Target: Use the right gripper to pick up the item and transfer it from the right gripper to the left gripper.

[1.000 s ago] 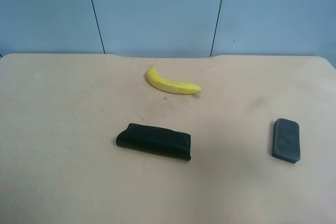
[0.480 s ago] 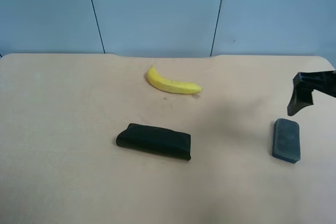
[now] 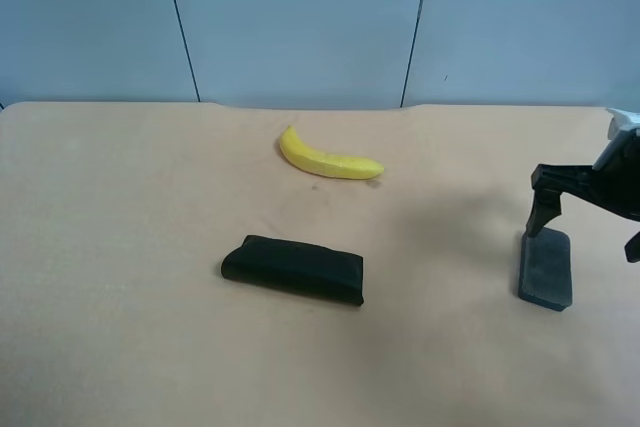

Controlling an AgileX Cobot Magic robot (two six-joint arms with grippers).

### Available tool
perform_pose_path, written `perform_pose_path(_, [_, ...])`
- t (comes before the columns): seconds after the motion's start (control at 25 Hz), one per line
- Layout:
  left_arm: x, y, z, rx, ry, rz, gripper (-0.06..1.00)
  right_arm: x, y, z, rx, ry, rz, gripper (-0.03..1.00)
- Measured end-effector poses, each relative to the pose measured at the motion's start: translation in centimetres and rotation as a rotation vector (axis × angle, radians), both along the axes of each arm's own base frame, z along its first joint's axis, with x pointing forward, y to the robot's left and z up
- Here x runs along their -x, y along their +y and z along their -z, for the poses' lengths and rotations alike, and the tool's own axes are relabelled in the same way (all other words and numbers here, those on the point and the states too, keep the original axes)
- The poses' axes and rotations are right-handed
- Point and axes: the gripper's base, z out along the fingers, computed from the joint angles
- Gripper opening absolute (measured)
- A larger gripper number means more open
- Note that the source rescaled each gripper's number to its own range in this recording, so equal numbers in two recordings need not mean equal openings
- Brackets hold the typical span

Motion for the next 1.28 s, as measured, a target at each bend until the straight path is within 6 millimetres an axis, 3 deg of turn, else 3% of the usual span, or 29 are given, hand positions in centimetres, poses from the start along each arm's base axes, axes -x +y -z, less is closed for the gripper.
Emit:
perform_pose_path(0.68, [0.0, 0.0, 0.0, 0.000, 0.000, 0.000, 1.00, -1.6, 0.3, 6.0, -0.041, 0.138, -0.039, 1.00])
perform_pose_path(1.08, [0.0, 0.0, 0.0, 0.000, 0.000, 0.000, 1.00, -1.9, 0.2, 8.0, -0.039, 0.174, -0.052, 1.00])
perform_pose_path(1.2, [0.0, 0.0, 0.0, 0.000, 0.000, 0.000, 1.00, -1.9, 0.2, 8.2, -0.034, 0.181, -0.059, 0.96])
perform_pose_path(1.28, [0.0, 0.0, 0.0, 0.000, 0.000, 0.000, 1.00, -1.9, 0.1, 8.3, -0.029, 0.182, -0.064, 0.86])
